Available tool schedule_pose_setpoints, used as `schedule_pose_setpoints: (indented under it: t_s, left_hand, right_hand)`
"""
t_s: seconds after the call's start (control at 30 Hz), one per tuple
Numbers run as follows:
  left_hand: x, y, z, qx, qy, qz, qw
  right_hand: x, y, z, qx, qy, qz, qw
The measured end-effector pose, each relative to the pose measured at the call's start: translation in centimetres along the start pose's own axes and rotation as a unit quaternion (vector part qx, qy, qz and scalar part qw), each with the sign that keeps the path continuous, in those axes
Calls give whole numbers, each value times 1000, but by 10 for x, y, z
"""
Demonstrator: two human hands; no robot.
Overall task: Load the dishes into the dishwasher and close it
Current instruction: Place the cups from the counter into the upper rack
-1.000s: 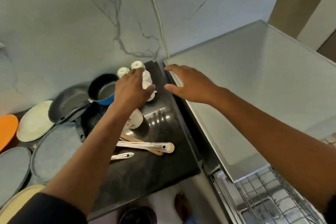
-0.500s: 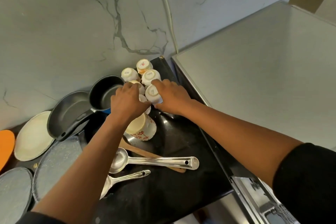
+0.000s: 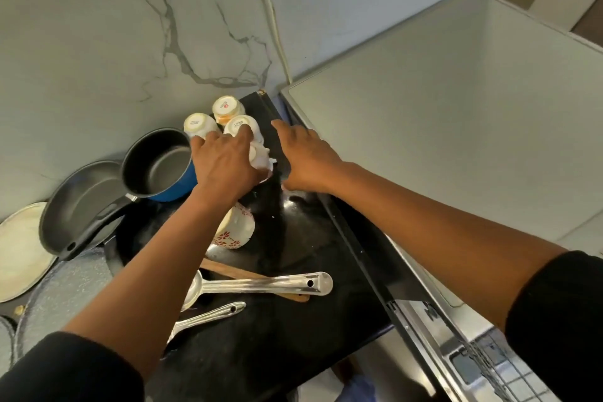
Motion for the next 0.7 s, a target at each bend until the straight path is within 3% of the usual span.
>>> schedule_pose_setpoints:
  t_s: [0.17,0.3,0.5,0.7]
  left_hand:
    - [-16,19,1,0,19,-81,997]
    - [-63,71,0,1,-29,-208,978]
    - [-175,139,-18,20,-105,-338,935]
    - [-308,155,-72,45,-178,-448,875]
  right_hand:
    - [-21,24,-28,-7,24,21,999]
    - [-37,60,-61,-61,39,110,991]
    - [-95,129,-155,-229,13,169,958]
    - [-187,162,-301,-303,-74,155,937]
Point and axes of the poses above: each hand's wrist, its own z-axis towards the middle knuckle, its own y-axis out of the back of the hand, x = y × z, the point moved 4 cm from there along z, towards the middle knuckle, and after that the axes turned 2 degrees about -x, right-handed, at the moved point
